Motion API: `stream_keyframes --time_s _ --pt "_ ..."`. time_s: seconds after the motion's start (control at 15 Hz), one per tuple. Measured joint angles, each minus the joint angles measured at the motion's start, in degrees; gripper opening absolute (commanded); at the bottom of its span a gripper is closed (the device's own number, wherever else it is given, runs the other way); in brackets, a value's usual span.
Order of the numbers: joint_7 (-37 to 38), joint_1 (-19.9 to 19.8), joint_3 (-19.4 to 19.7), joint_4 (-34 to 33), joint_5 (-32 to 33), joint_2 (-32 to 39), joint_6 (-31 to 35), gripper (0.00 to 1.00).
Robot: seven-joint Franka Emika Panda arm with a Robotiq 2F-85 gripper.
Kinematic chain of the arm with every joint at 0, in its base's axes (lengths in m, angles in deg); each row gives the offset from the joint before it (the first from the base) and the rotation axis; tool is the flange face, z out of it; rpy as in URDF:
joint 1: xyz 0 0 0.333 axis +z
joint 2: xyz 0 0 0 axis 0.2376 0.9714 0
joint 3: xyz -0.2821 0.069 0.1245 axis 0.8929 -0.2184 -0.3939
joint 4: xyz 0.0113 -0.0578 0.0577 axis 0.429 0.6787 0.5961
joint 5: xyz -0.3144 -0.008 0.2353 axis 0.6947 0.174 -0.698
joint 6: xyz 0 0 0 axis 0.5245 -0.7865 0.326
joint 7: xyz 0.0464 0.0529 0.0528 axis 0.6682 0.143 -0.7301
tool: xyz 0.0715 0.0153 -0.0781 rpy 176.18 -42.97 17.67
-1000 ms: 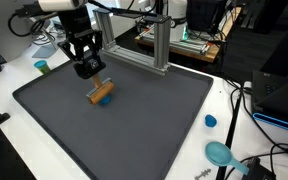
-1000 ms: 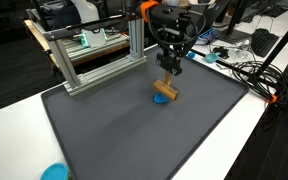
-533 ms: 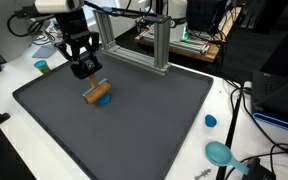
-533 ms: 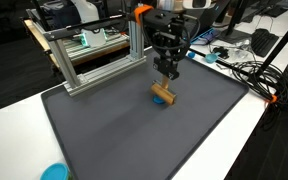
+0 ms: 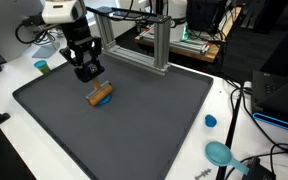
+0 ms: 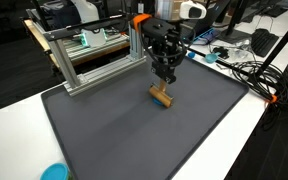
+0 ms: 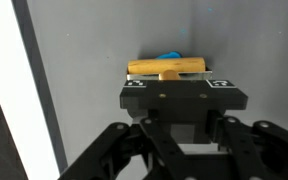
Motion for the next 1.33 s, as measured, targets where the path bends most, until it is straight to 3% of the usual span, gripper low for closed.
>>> stream_keyframes --time_s 0.27,0.33,0.53,0.6,1.33 --pt "0.20 0.04 0.02 -0.18 0.18 0.42 0.07 0.23" --pt "0.48 0.04 0.05 -0.20 0.18 0.49 0.24 0.48" --pt "0.65 0.03 0.07 -0.25 0.15 0.60 0.33 0.48" --pt "0.66 0.03 0.08 -0.26 0.15 0.61 0.34 0.23" --pt "-5.60 -1.14 -1.05 -1.10 -3.47 1.28 -0.45 0.23"
